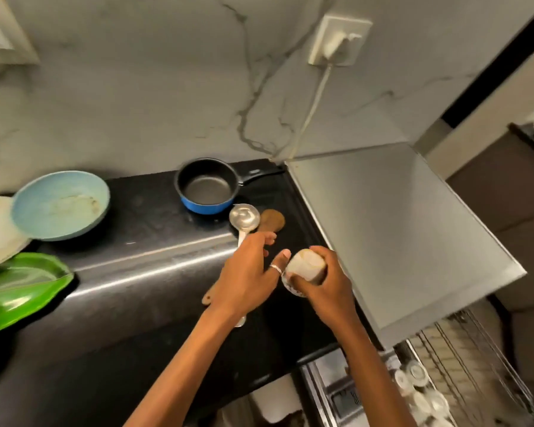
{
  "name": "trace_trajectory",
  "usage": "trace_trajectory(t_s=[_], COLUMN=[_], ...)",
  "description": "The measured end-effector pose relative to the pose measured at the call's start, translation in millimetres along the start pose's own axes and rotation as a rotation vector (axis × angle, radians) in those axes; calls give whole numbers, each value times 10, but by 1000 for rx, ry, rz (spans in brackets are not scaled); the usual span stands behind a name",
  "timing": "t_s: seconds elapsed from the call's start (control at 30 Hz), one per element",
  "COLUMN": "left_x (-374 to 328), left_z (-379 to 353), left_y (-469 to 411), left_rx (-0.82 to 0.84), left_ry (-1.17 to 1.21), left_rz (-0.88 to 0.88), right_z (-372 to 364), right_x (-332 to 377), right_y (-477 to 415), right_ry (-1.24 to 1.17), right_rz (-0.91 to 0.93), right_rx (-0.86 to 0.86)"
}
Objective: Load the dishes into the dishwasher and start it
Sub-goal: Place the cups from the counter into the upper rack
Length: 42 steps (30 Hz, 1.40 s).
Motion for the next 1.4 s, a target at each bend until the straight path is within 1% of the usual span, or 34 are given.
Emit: trace_trajectory(t_s=[0.1,0.2,0.3,0.37,0.47,0.57,0.63,0.7,0.8,0.87,1.03,1.17,1.3,1.4], left_x=[-341,-655,-842,-926,-957,-948,-877,-808,-772,-759,-729,-728,-721,-719], left_z=[-634,-1421,-2150,-2628,-3228,-3730,-3991,-4218,-4327,-4348,-4368,-4365,-4370,-4383], left_y=[253,632,1002,1218,1397,1400,1376,1377,1368,1371,1347,1337,1322,1307], left_rx=[141,364,558,655,725,715,710,691,631,614,569,562,560,556], left_ry=[-18,-107,-207,-291,-394,-427,-463,-541,-616,-593,-612,-604,-620,-620], left_rz=[-191,-418,-556,-656,-769,-808,-827,-897,-982,-979,-947,-943,-954,-947], right_z=[767,1487,1999,2244,2464,2596,2620,2640,2595,2517,2107,1737,1448,1283], right_x=[-624,-1220,-1704,-2009,-2473,-2995,-3299,-3556,-3859,-4043,-4423,-4682,-4956,-5102], right_y=[134,408,720,917,1149,1272,1285,1243,1053,835,149,-217,-349,-352], right_ry=[-82,-135,-162,-177,-167,-176,-160,-147,-62,23,225,403,540,639], right_rz=[-204,-386,-500,-549,-603,-673,-706,-717,-690,-650,-450,-353,-392,-394], right_rx=[-216,-382,-500,-562,-617,-635,-617,-589,-505,-430,-228,-78,60,126])
Point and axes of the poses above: each hand's wrist, its own y-axis away from the middle knuckle, its own z-axis out of the back of the hand, x = y × z, the point moved 8 cm from there along -y, towards the middle knuckle, and after that the axes turned 15 degrees about -x, right-handed, at the moved point
